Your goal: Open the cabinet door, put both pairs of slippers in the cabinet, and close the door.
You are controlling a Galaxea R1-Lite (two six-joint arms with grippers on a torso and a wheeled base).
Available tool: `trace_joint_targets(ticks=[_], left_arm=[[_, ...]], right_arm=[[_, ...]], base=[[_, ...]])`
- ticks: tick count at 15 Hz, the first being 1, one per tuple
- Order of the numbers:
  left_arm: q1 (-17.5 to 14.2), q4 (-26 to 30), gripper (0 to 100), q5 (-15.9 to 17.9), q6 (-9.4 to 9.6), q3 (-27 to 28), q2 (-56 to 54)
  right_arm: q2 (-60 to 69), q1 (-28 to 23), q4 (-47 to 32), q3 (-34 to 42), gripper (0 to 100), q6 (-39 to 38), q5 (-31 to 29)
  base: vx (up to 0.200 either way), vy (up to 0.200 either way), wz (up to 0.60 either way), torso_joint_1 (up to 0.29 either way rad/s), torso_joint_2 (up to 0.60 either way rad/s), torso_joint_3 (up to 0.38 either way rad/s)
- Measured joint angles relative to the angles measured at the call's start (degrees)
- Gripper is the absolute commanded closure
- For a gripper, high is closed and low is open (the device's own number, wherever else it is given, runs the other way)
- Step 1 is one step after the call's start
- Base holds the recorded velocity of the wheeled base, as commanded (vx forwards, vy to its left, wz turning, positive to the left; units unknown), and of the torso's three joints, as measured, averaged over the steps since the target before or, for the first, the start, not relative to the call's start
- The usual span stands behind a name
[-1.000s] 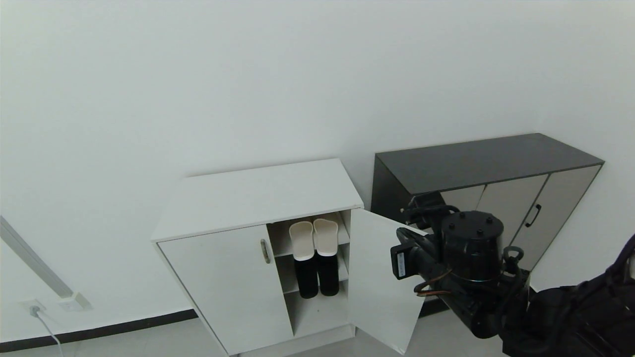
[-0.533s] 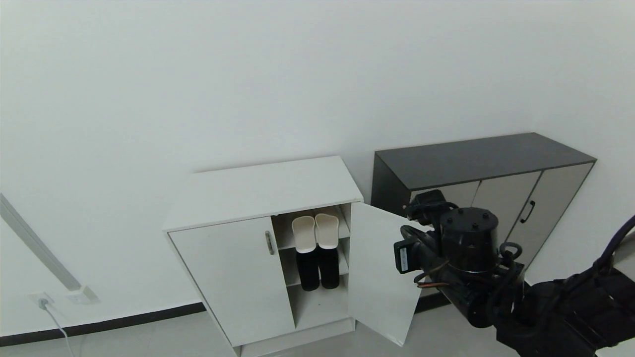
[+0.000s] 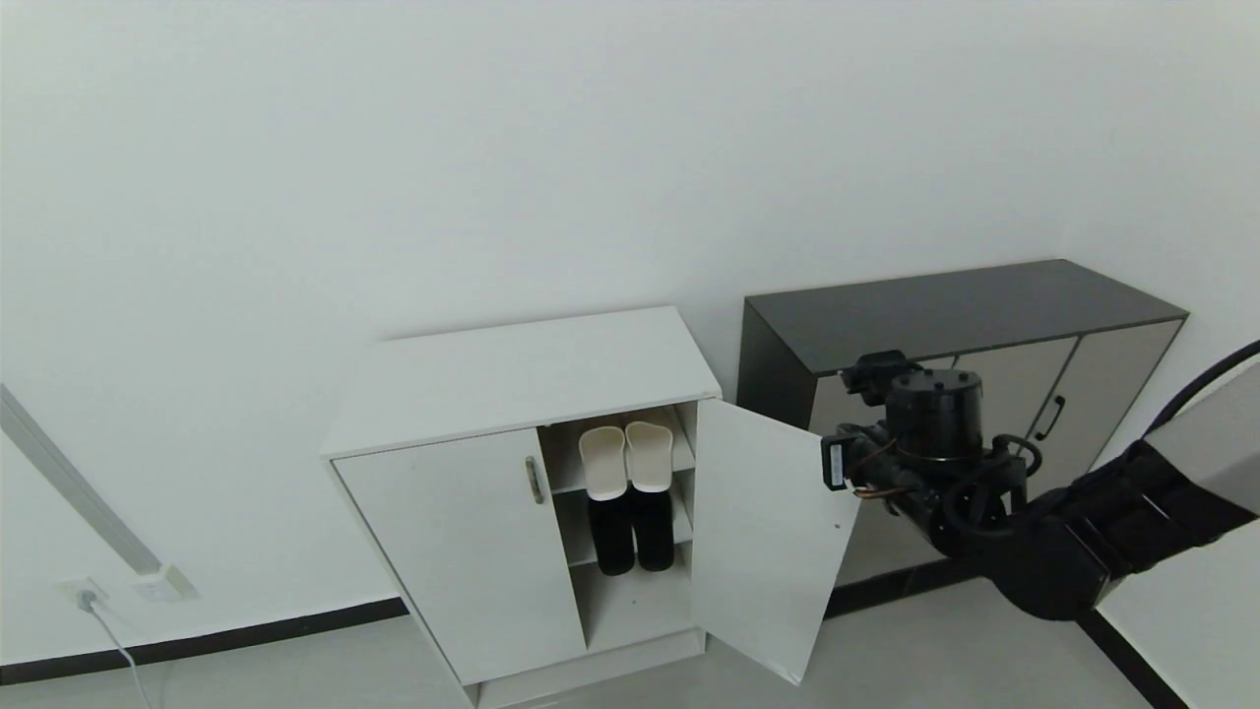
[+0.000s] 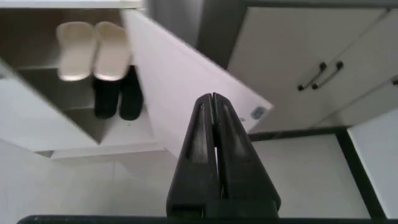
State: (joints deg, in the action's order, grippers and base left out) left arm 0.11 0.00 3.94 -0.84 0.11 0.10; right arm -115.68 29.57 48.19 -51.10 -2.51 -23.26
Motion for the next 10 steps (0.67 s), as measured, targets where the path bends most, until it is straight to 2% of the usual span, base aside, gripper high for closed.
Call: trace_joint_targets(ticks=[5,10], left_arm=[[0.1,0.0,100,0.0,-0.02,0.0,0.0],[0.0,0.0,100,0.0,0.00,0.0,0.0]], right_arm=[[-4.5,-7.8,-3.5,-5.6,100,-3.0,6.5],[-10.8,-12.5,-3.6,-10.7,100,-4.0,8.3]], base=[[0.000,0.000,0.00,0.000,0.00,0.000],[0.000,0.000,0.00,0.000,0.00,0.000]])
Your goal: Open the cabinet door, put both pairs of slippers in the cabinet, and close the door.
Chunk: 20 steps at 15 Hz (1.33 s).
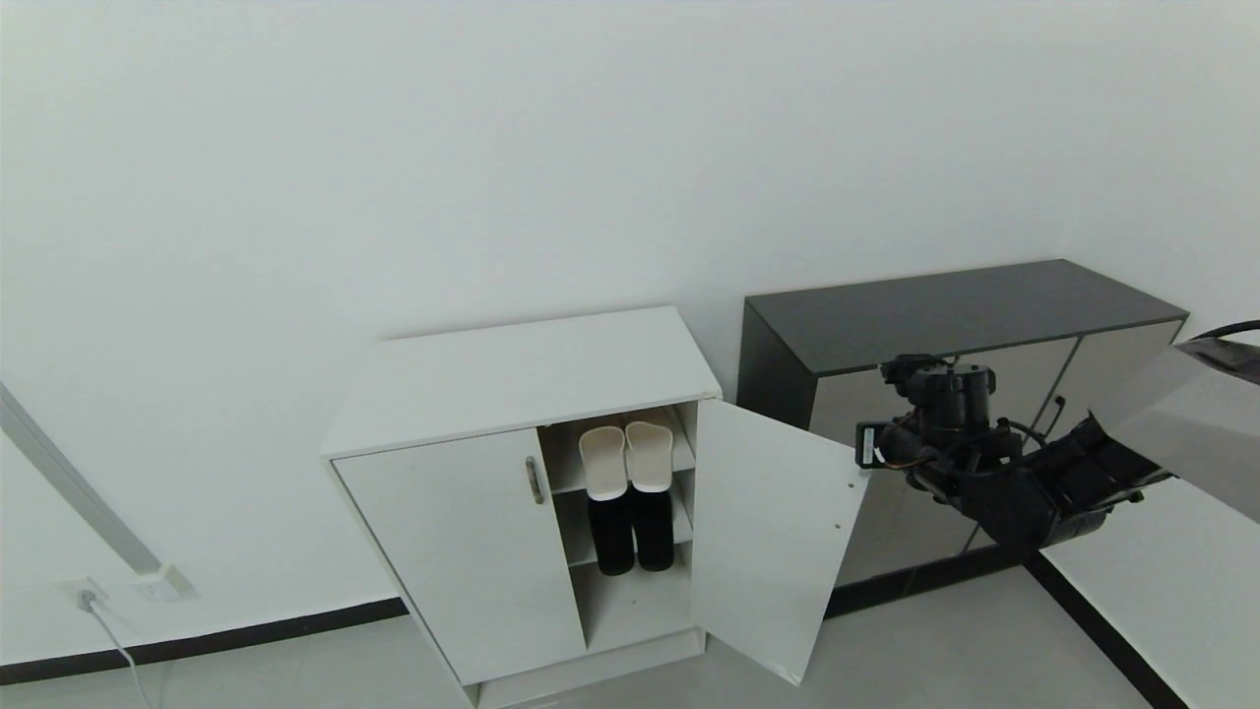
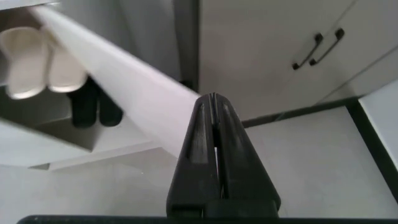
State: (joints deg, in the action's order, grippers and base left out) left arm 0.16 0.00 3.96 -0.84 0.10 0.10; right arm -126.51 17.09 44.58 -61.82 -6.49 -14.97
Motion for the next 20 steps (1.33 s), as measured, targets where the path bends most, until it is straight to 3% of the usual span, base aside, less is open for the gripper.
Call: trace_joint_targets(ticks=[20], left_arm=[[0.0,0.0,100,0.0,-0.02,0.0,0.0]], right_arm=[[-13.2,-3.1,0.0,-11.4,100,-4.1,-0.2]], base=[[0.000,0.000,0.00,0.000,0.00,0.000]])
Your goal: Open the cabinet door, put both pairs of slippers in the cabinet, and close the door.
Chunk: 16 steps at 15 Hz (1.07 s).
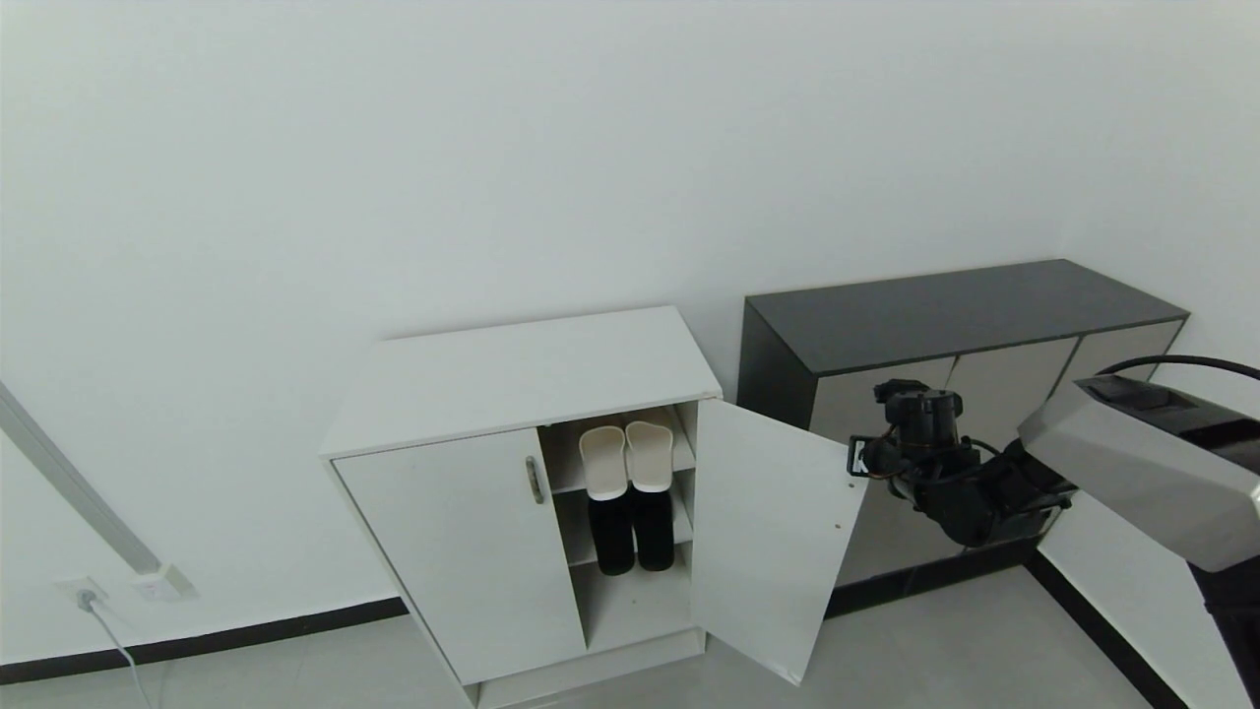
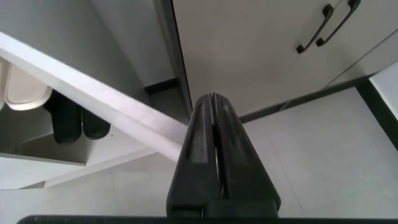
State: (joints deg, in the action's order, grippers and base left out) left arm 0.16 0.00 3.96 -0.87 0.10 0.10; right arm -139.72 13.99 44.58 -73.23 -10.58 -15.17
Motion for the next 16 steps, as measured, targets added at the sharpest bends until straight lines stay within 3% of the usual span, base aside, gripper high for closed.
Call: trace_joint_targets(ticks=[9,16], left_arm=[[0.0,0.0,100,0.0,0.00,0.0,0.0],[0.0,0.0,100,0.0,0.00,0.0,0.0]], right_arm=[[1.3,2.3,-0.1,2.7,100,0.1,-0.4],[4.9,10.8,0.4,9.1,100,0.1,-0.8]], base=[[0.000,0.000,0.00,0.000,0.00,0.000],[0.000,0.000,0.00,0.000,0.00,0.000]])
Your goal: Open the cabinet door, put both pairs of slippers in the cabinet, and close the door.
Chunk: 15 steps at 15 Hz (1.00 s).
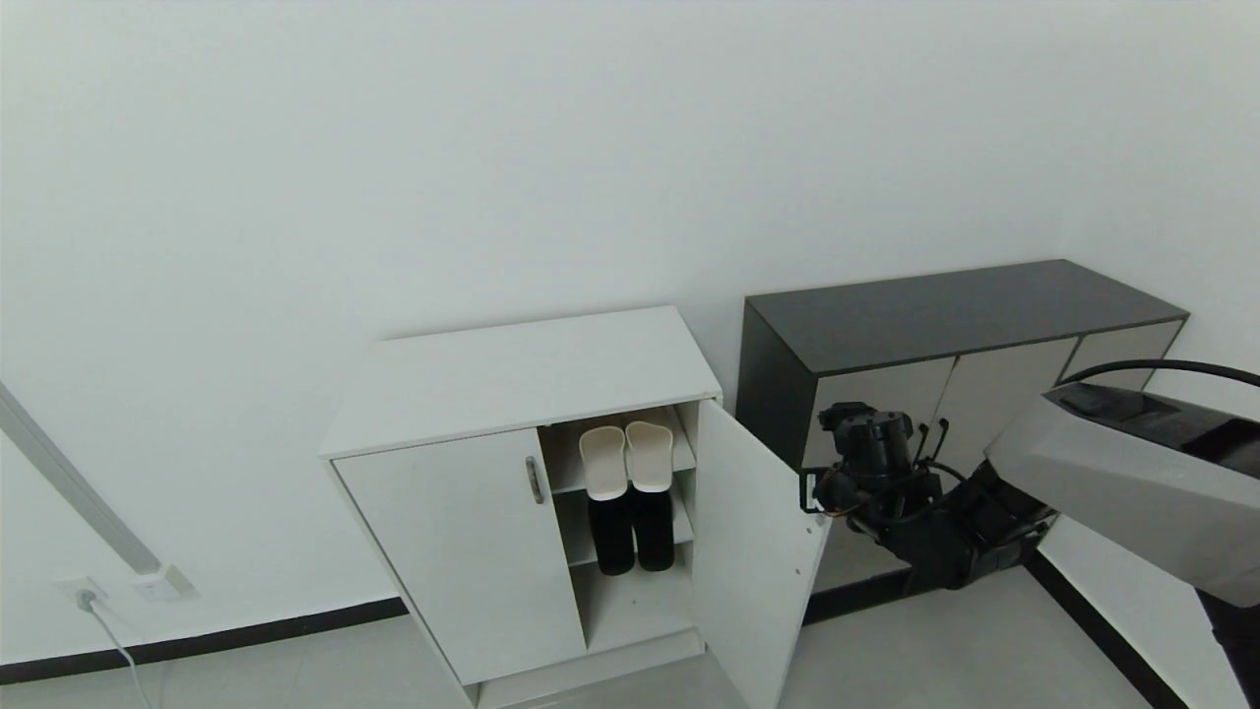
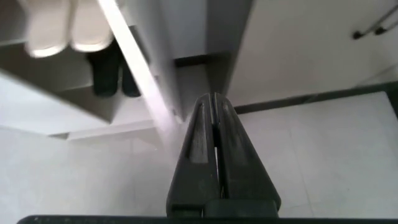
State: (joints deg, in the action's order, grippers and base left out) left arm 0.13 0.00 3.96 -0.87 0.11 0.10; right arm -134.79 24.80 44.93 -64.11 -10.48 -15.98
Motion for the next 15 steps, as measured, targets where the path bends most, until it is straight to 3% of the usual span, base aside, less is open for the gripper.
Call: trace_joint_targets(ticks=[5,8,13,15], left_arm=[[0.0,0.0,100,0.0,0.00,0.0,0.0],[0.0,0.0,100,0.0,0.00,0.0,0.0],[0.0,0.0,100,0.0,0.05,0.0,0.0],[0.0,0.0,100,0.0,0.00,0.0,0.0]], right_arm=[[5.4,6.1,0.6,4.7,100,-0.8,0.0],[7.7,8.7,5.5,7.9,100,-0.2,0.1],[8.9,9.7,7.6,11.1,100,2.2,0.7],[8.9,9.9,7.6,11.5,100,2.5,0.7]], base=[[0.000,0.000,0.00,0.000,0.00,0.000],[0.000,0.000,0.00,0.000,0.00,0.000],[0.000,0.000,0.00,0.000,0.00,0.000],[0.000,0.000,0.60,0.002,0.00,0.005]])
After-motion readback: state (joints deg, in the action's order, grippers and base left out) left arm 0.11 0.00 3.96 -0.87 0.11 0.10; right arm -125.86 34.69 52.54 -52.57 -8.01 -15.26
